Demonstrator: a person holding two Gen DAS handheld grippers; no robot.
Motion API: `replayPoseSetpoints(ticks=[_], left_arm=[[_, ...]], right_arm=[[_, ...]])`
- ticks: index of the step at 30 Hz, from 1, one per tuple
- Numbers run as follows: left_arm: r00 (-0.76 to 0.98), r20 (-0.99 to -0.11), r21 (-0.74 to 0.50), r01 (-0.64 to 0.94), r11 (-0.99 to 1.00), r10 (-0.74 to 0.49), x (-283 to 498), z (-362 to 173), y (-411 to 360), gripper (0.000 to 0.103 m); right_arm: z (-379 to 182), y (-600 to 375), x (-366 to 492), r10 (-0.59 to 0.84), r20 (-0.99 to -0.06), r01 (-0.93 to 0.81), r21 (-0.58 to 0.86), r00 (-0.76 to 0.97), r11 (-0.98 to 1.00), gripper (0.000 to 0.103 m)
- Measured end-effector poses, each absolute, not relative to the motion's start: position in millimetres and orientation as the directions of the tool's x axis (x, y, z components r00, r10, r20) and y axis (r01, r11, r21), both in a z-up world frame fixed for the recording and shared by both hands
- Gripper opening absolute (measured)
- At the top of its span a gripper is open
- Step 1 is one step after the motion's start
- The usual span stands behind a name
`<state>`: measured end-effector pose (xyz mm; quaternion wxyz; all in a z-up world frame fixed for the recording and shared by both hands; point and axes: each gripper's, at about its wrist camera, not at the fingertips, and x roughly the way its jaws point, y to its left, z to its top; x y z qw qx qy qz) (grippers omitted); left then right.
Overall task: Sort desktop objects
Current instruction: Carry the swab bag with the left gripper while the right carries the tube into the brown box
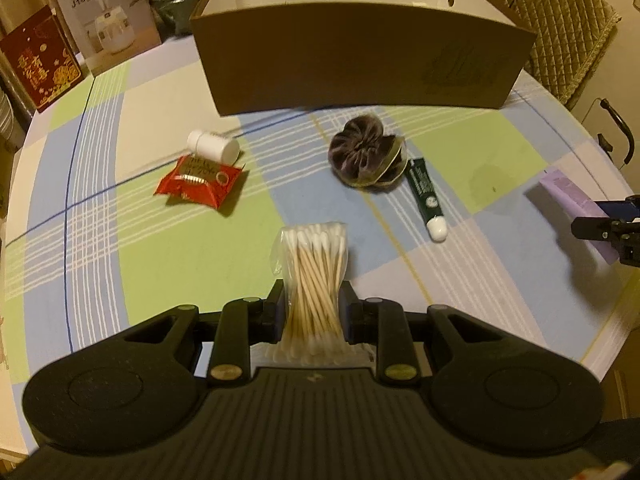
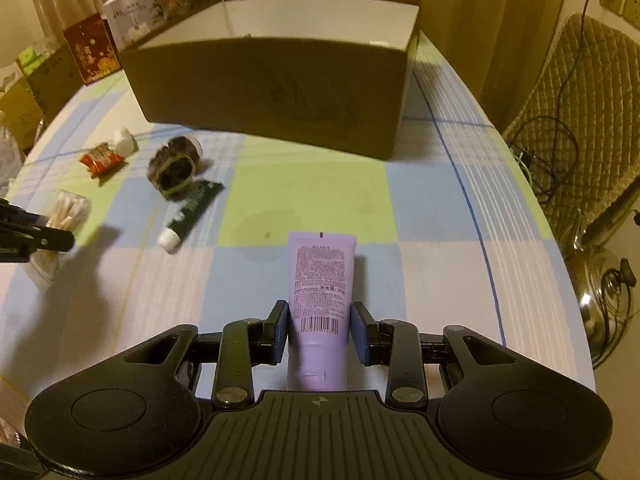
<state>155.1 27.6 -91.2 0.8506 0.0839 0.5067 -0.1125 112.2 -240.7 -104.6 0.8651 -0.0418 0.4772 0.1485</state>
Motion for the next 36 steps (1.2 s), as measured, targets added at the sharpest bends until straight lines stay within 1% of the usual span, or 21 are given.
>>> replayPoseSetpoints(ticks=[8,17,27,31,36], left_arm=[[0.5,-0.853,0.007,0.297,0.955,-0.149,169.8,-69.0,19.4,0.022],[0.574,-0.792,0.006,0.35,0.937,-0.21,205.9,-29.7,0.0,0.022],[0.61,-0.739,-0.013,0.411,0.911,-0.286,270.8,0.5,-31.4,0.022],[0.592,-0.738,-0.054,0.427,0.903,-0.324,302.0,5.4,-44.1,0.022],[0.566,-0.752,-0.075,0.436,0.897,-0.338,338.5,1.7,-61.3,0.022]], right_arm=[[-81.7,-234.2,123.6,0.309,-0.808,-0.311,0.165,0.502,0.936,0.03],[-45.8,-224.8,157.6,0.413,-0.742,-0.342,0.259,0.529,0.903,0.03],[-10.3,-217.1,218.6,0.413,-0.684,-0.356,0.233,0.601,0.905,0.03],[-3.1,-216.8,246.1,0.4,-0.676,-0.357,0.212,0.619,0.91,0.03],[-5.0,-215.3,281.5,0.368,-0.692,-0.349,0.176,0.621,0.921,0.03]])
